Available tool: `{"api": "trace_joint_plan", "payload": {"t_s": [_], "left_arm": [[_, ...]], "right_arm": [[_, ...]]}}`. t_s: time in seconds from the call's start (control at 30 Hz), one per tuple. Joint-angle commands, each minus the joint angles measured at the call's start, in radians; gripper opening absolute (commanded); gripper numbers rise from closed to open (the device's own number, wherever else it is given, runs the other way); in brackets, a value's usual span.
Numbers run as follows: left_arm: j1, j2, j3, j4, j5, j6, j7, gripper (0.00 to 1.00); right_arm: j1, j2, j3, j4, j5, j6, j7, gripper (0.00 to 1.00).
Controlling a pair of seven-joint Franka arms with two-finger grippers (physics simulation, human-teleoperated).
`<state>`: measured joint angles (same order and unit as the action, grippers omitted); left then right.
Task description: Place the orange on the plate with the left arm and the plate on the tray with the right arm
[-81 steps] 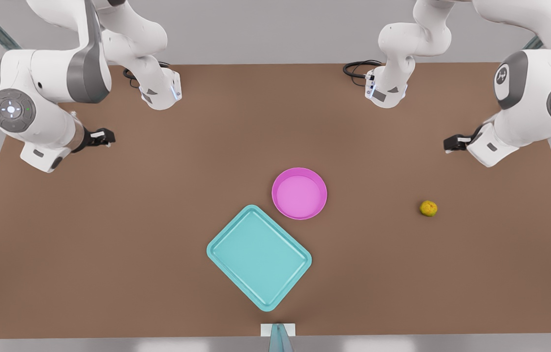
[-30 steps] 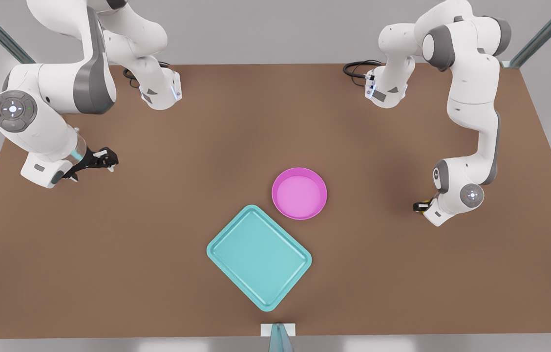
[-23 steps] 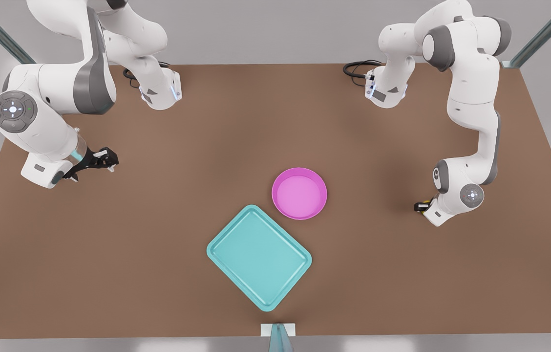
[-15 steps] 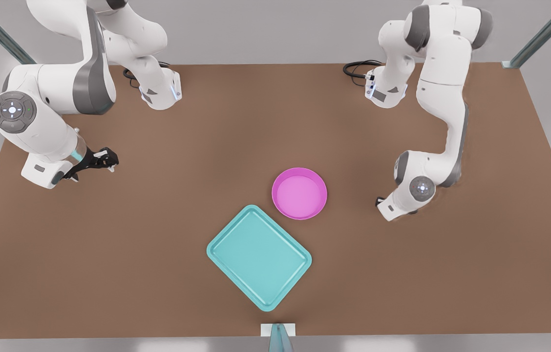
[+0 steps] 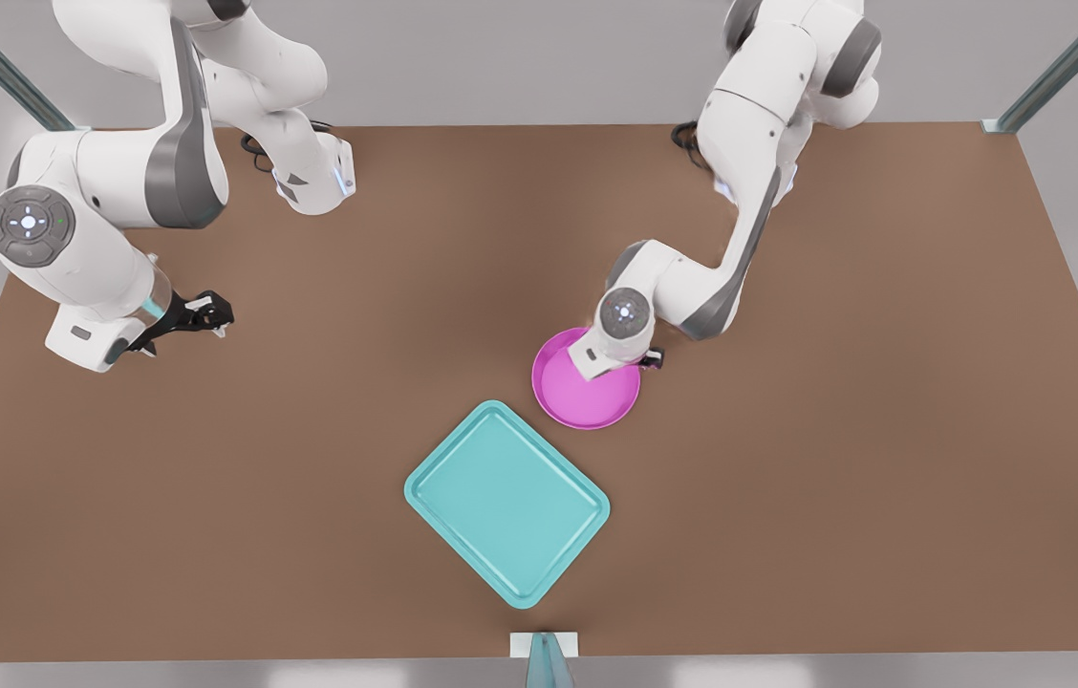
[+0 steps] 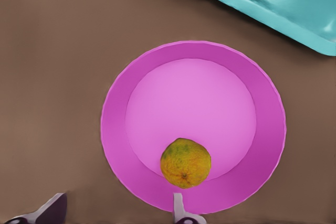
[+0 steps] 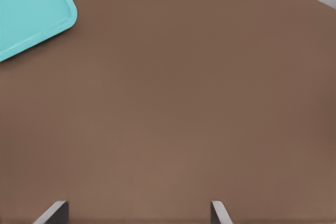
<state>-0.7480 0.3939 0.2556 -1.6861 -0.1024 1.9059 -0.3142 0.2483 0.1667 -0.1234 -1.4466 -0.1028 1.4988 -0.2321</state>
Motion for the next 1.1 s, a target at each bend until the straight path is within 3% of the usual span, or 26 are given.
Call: {"api": "trace_joint_plan", "payload": {"t_s": [0.0, 0.03, 0.1, 0.13, 0.17, 0.2, 0.27, 0.47, 1.07], "left_arm": [[0.012, -0.174, 0.224, 0.029, -0.100, -0.484, 0.009, 1.00], [0.012, -0.175, 0.378, 0.150, -0.091, -0.617, 0.161, 1.00], [0.016, -0.170, 0.455, 0.175, -0.083, -0.558, 0.224, 1.00], [0.143, -0.193, 0.331, 0.175, -0.045, -0.531, 0.227, 1.00], [0.530, -0.202, -0.123, 0.233, 0.067, -0.544, 0.196, 1.00], [0.611, -0.213, -0.196, 0.233, 0.085, -0.536, 0.204, 1.00], [0.615, -0.228, -0.193, 0.236, 0.092, -0.538, 0.268, 1.00], [0.608, -0.188, -0.190, 0.276, 0.092, -0.530, 0.267, 1.00], [0.607, -0.182, -0.187, 0.275, 0.093, -0.501, 0.273, 1.00]], "right_arm": [[0.009, 0.023, 0.001, 0.002, 0.049, 0.005, -0.007, 1.00], [0.017, 0.099, 0.001, 0.008, 0.159, 0.017, -0.001, 1.00], [0.132, 0.194, 0.004, -0.001, 0.290, 0.141, 0.007, 1.00], [0.173, 0.243, 0.004, -0.005, 0.367, 0.213, 0.069, 1.00], [0.203, 0.272, 0.004, -0.050, 0.452, 0.308, 0.152, 1.00], [0.223, 0.274, 0.004, -0.127, 0.525, 0.405, 0.188, 1.00], [0.305, 0.300, 0.005, -0.213, 0.620, 0.552, 0.299, 1.00], [0.531, 0.428, 0.005, -0.190, 0.747, 0.854, 0.660, 1.00], [0.585, 0.565, 0.005, -0.170, 0.793, 0.936, 0.671, 1.00]]}}
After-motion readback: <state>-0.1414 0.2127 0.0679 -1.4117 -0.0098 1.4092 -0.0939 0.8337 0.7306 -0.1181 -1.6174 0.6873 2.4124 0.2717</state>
